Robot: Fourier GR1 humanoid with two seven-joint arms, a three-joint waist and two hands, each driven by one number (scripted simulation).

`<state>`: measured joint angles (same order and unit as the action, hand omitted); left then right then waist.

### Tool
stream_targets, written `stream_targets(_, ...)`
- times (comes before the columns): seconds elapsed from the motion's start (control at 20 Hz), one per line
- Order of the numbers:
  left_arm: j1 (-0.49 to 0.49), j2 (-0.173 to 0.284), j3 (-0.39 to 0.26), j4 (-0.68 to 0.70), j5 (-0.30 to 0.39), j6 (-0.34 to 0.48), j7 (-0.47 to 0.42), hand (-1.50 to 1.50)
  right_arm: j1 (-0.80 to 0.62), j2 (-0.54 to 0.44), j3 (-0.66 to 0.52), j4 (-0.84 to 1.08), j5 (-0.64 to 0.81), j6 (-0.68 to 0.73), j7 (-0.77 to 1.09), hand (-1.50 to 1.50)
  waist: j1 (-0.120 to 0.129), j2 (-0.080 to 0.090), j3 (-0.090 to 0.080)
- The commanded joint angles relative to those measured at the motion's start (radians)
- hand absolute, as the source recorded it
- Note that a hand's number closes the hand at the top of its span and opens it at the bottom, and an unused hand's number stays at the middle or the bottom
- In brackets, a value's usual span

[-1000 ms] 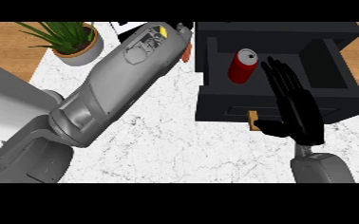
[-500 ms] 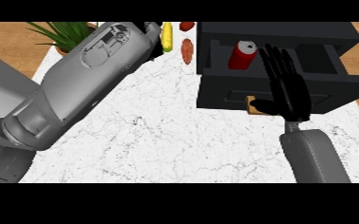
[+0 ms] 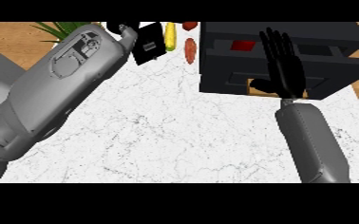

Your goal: Pick up the can, place it into the drawer and close the drawer

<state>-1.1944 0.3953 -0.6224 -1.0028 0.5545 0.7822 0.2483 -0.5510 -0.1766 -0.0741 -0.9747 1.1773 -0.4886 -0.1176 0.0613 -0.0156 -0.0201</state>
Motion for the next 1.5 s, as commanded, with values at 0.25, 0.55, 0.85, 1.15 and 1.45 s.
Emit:
stream_targets(0.25,0.131,0.089,-0.003,-0.178,-0.037,-0.001,0.050,-1.50,-0.236,0.013,-0.075,0.375,0.034,-0.168,0.002,-1.50,0.011,0.026,0.022)
stream_targets(0.55,0.225,0.105,-0.002,-0.255,-0.055,-0.004,0.038,-1.50,-0.364,-0.001,-0.124,0.523,0.024,-0.231,-0.002,-1.50,0.018,0.032,0.022)
stream_targets(0.85,0.252,0.125,0.010,-0.317,-0.065,-0.006,0.062,-1.50,-0.464,-0.008,-0.147,0.643,0.048,-0.283,0.025,-1.50,0.037,0.041,0.023)
stream_targets(1.15,0.304,0.123,0.021,-0.324,-0.079,-0.028,0.023,-1.50,-0.560,-0.057,-0.184,0.705,0.026,-0.244,0.008,-1.50,0.036,0.050,0.023)
stream_targets(1.45,0.398,0.134,0.009,-0.404,-0.109,-0.008,0.000,-1.50,-0.579,-0.040,-0.210,0.743,-0.004,-0.219,-0.058,-1.50,0.036,0.044,0.023)
